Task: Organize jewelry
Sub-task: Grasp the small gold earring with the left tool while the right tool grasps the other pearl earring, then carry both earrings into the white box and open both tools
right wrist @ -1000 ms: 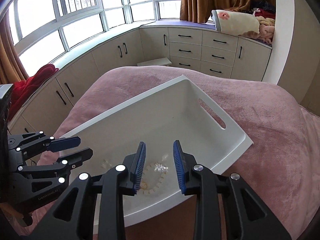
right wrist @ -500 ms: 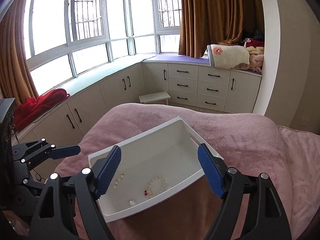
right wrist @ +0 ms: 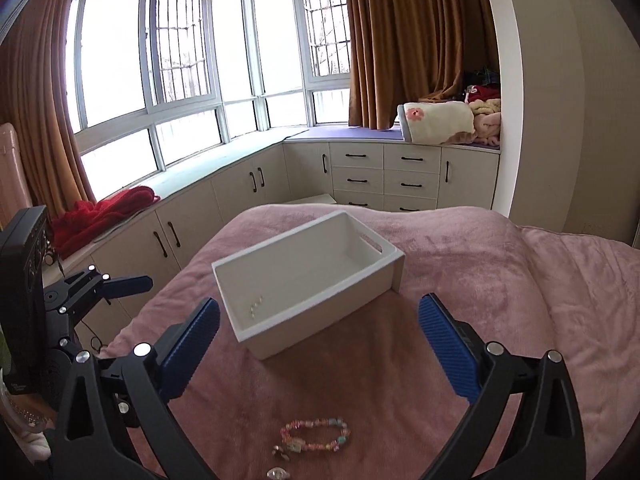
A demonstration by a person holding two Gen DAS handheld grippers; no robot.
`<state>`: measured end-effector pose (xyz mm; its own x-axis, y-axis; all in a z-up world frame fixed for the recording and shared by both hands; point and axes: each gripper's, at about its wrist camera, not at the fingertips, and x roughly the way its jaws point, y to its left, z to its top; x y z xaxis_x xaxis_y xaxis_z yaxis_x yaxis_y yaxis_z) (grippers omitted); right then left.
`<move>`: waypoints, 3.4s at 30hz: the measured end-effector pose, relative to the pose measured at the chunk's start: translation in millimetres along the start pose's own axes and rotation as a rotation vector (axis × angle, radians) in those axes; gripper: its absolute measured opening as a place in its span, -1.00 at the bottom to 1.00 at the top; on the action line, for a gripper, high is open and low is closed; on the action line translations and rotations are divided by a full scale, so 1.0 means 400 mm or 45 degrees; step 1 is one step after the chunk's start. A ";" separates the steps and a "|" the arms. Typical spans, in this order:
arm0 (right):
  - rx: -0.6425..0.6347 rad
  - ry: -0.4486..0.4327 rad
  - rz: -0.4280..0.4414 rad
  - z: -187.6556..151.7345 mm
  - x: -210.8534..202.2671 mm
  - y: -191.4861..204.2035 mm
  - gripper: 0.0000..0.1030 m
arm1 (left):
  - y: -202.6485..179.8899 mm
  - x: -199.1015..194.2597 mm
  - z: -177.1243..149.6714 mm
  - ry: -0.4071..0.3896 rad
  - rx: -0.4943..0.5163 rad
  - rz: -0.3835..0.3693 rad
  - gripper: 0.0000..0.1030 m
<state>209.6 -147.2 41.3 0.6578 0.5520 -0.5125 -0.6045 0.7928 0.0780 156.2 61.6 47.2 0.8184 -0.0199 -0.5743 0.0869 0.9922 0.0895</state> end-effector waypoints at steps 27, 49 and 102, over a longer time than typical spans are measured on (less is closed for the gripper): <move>-0.286 0.552 0.112 -0.491 0.142 0.084 0.36 | -0.107 0.251 -0.316 0.365 -0.007 -0.233 0.81; -0.217 0.768 0.209 -0.568 0.230 0.046 -0.76 | -0.153 0.364 -0.365 0.470 0.082 -0.110 0.01; 0.059 0.204 0.343 0.195 0.448 0.026 -0.77 | 0.312 0.393 0.144 0.227 -0.217 -0.030 -0.62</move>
<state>356.1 -20.1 16.9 0.3956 0.6987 -0.5961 -0.7238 0.6367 0.2660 328.5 175.2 15.0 0.7027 -0.0363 -0.7105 -0.0048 0.9984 -0.0558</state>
